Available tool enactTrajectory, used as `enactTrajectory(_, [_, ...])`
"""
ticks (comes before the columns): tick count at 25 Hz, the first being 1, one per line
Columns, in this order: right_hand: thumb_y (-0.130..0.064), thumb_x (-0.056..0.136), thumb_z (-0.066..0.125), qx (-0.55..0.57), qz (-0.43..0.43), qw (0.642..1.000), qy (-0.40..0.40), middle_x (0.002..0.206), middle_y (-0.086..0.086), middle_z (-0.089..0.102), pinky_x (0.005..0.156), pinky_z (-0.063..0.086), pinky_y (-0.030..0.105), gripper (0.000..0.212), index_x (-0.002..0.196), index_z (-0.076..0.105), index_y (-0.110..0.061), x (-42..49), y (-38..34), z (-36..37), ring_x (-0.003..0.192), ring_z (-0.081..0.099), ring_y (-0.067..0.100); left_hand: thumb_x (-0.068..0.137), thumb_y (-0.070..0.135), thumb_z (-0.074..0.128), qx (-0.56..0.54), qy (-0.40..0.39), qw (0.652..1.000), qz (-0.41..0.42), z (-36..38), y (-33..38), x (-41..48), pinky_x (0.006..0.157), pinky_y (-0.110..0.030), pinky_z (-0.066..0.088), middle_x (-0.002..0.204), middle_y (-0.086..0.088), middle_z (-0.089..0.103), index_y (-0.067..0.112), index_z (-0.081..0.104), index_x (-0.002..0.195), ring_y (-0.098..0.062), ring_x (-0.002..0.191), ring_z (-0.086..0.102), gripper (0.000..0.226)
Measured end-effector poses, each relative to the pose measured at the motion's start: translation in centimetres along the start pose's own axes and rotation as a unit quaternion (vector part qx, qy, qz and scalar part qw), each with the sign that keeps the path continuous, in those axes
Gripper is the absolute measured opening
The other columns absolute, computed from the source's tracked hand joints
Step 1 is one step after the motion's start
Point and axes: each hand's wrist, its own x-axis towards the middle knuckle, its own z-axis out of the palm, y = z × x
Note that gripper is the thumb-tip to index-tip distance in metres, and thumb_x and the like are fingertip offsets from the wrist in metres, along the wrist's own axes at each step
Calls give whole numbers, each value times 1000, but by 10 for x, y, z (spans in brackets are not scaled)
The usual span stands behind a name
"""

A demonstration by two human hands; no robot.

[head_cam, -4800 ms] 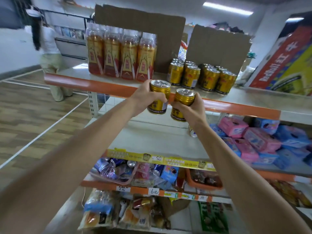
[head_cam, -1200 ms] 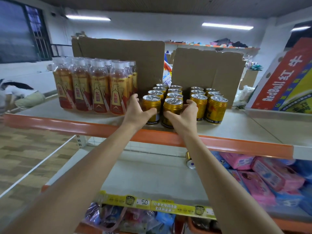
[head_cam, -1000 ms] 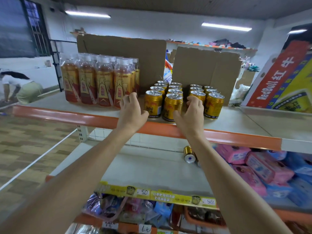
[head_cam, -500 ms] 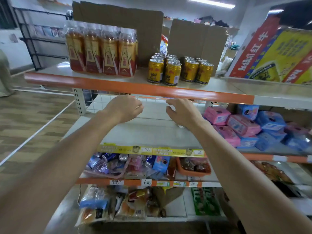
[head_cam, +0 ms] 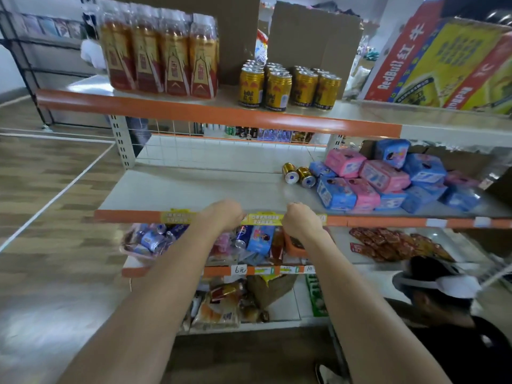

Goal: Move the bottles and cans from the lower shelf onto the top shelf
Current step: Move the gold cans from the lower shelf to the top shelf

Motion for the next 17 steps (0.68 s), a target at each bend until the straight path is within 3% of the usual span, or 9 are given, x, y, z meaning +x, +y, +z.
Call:
enactTrajectory(9, [-8,92,41,-21,-5,998,57,134,16,52,94,43,42,37,128,50,-4,8,31,13,126,45,34,102,15,37,9,70,997,24,13,32,30,80,-40,54,106,-19,68,4,64,108,-34,94,64,29])
enactTrajectory(12, [-10,94,38,-6,7,999,52,134,16,53,95,43,42,36,128,50,-4,19,46,21,124,46,35,103,21,34,2,56,998,17,20,33,45,75,-36,49,109,-19,66,5,64,115,-34,95,63,35])
enactTrajectory(17, [-13,93,41,18,21,999,46,127,16,56,85,47,40,32,123,52,-4,42,70,26,118,51,34,102,21,37,-5,21,1000,-3,28,38,78,81,-36,50,110,-18,63,6,62,114,-32,97,59,32])
